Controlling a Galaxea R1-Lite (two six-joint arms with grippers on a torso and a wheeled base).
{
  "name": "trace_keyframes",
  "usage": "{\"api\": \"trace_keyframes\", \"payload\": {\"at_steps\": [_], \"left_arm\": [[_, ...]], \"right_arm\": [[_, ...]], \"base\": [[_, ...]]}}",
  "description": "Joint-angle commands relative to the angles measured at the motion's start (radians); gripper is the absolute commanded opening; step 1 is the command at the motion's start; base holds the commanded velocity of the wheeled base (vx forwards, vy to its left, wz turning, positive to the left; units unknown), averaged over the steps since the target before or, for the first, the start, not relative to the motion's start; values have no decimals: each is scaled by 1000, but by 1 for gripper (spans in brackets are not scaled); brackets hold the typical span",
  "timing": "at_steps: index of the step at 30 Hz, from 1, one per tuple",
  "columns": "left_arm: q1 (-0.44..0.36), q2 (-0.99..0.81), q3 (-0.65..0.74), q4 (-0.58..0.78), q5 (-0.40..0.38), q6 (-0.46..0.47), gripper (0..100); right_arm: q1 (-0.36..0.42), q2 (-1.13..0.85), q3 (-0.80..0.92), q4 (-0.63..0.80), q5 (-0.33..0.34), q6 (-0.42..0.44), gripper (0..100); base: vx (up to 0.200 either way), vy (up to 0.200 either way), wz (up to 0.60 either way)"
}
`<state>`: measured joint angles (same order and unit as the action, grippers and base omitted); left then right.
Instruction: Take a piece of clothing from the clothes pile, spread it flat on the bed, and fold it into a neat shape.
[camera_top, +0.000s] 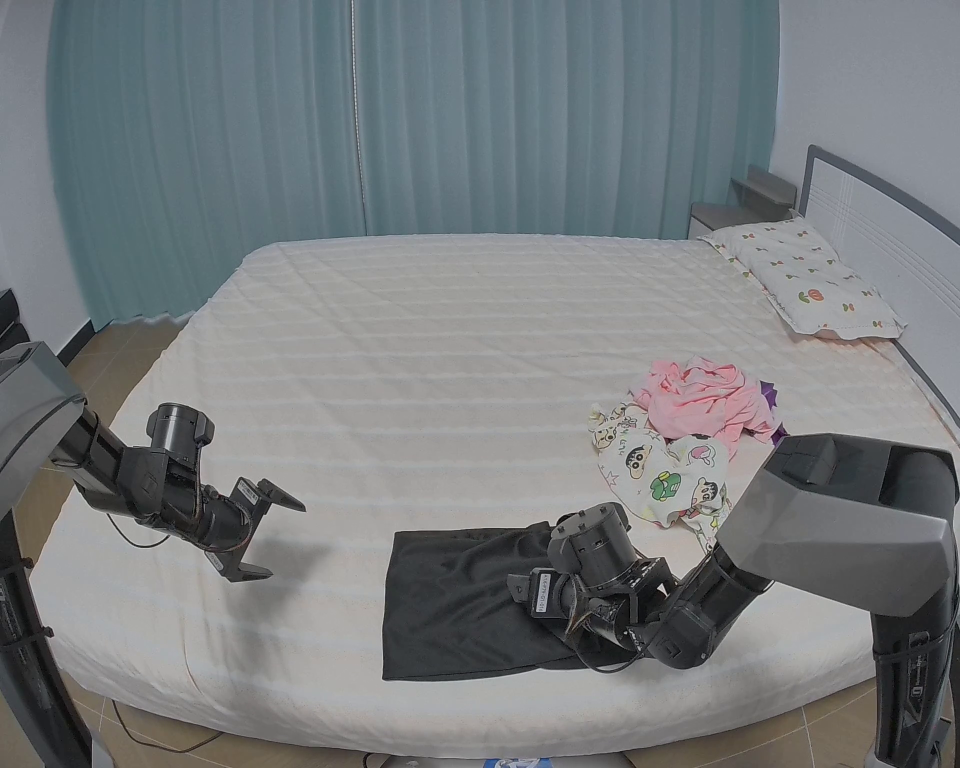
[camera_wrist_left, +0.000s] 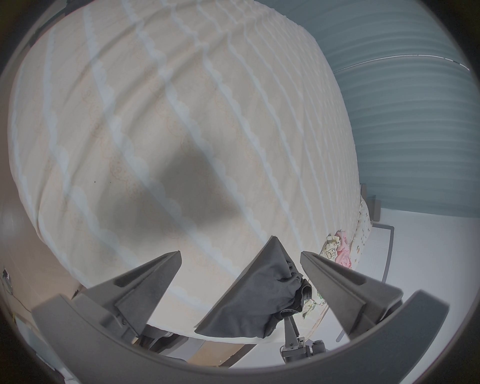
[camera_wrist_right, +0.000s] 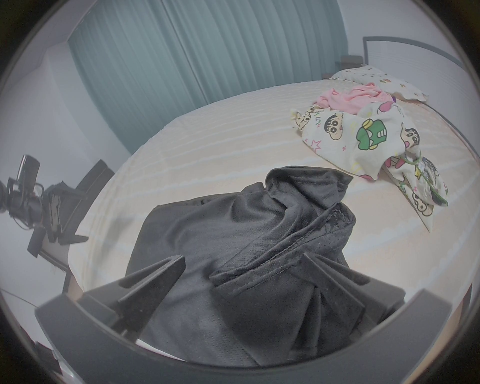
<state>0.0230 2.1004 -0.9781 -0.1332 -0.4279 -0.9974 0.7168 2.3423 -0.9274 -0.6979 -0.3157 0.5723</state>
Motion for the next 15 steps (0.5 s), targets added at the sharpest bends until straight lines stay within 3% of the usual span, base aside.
{"api": "trace_keyframes", "payload": {"at_steps": [1, 10, 15], "left_arm": [[0, 3, -1, 0, 0, -1, 100], [0, 3, -1, 0, 0, -1, 100], [0, 3, -1, 0, 0, -1, 100]], "right_arm": [[6, 8, 15, -3, 0, -9, 0], [-23, -81, 160, -14, 9, -8, 0], [-89, -153, 266, -20, 61, -2, 0]], "base": [[0, 0, 0], [0, 0, 0], [0, 0, 0]]}}
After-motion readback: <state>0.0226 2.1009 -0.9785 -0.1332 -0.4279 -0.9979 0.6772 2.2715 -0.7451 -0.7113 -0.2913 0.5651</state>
